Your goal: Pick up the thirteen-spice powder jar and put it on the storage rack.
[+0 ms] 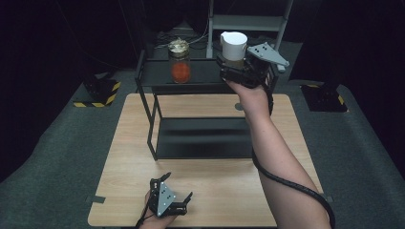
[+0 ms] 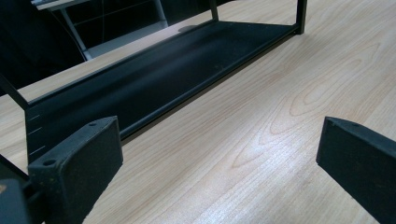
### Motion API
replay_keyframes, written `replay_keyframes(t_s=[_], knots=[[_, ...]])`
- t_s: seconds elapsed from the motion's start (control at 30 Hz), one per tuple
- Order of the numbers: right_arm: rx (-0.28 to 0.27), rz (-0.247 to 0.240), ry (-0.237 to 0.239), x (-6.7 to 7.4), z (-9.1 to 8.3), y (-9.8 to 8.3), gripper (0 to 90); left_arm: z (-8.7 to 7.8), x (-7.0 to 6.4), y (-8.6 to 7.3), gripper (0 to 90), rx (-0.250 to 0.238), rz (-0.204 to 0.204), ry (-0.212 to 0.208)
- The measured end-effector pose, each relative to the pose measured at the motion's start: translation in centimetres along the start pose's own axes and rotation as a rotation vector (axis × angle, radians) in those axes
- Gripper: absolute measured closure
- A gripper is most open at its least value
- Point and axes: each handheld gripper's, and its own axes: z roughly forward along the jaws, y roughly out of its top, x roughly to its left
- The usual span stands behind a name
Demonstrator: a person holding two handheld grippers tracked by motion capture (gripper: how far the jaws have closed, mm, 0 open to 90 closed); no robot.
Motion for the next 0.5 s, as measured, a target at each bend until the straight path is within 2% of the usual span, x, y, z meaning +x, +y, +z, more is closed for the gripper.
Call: replay_keyframes(t_s=[0.1, 0.5], knots=[[-0.011, -0.021, 0.007, 0.2, -0.3, -0.1, 0.0, 0.0, -0.1, 0.0, 0.6, 0.001, 0.003, 0.003], [-0.027, -0.033, 0.024, 0.4, -2.9, 0.1, 0.0, 0.1, -0.2, 0.1, 0.6, 0.006, 0.011, 0.006]])
